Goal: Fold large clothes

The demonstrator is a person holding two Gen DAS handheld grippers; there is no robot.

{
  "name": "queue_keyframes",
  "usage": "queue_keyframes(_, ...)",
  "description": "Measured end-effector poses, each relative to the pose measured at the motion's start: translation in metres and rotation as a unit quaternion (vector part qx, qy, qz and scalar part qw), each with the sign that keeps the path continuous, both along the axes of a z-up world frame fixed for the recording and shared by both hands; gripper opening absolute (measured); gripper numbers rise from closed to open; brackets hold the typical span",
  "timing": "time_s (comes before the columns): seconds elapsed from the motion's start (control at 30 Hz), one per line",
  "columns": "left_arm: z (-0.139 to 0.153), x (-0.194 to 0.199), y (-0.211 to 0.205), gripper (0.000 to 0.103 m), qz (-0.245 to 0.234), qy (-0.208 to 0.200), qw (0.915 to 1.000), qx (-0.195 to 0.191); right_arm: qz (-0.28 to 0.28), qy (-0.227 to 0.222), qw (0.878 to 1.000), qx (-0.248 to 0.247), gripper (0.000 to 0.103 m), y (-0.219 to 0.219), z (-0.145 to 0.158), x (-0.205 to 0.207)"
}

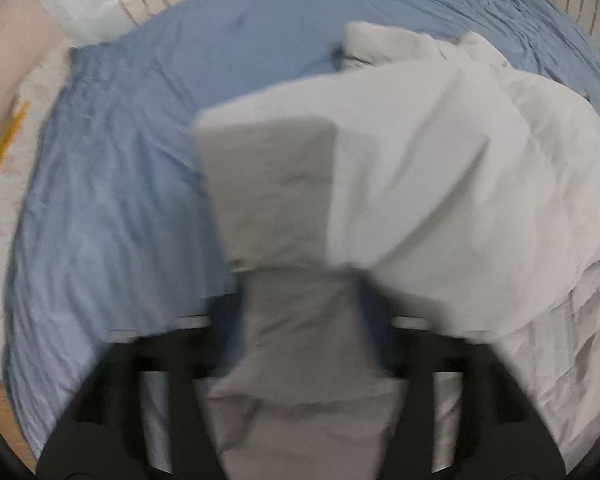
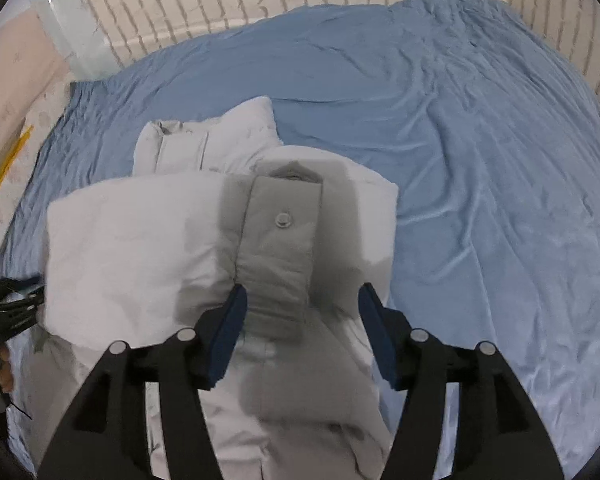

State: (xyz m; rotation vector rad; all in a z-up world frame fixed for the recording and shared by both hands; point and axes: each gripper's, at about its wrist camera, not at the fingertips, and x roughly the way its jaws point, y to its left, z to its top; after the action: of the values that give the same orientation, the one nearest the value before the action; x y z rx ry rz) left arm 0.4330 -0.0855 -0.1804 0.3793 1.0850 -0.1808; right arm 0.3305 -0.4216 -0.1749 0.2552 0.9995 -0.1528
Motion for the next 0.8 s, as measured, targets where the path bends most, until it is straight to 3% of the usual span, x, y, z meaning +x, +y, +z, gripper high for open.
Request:
queue_keyframes(0.03,0.004,-0.004,0.005,0.087,0.001,-0.013,0.9999,0.004,0.003,0.004,1.000,-0.001,0.059,0.001,-0.004,0.006)
queue_keyframes(0.1,0.008,-0.012,0.015,0.087,0.002,-0.027,0.9995,0.017,0.007,0.011,1.000,0.004,0.059,0.004,-0.013,0.014)
queue_keyframes(0.3,0.018,-0.023,0.051,0.087,0.015,-0.027,0.9993,0.021,0.007,0.010,0.998,0.055,0.060,0.009,-0.026,0.018)
queue_keyframes(0.5,0.010,-0.006,0.048,0.087,0.017,-0.019,0.9996,0.014,0.005,-0.011,0.994,0.107,0.060,0.004,-0.023,0.010)
queue_keyframes(0.57,0.006,-0.002,0.043,0.091,0.017,-0.022,0.9995,0.016,-0.003,-0.014,0.993,0.119,0.070,-0.002,-0.022,0.010)
queue_keyframes(0.8,0.007,-0.007,0.049,0.091,0.015,-0.032,0.9991,0.024,0.008,-0.012,0.998,0.066,0.072,0.014,-0.009,0.019)
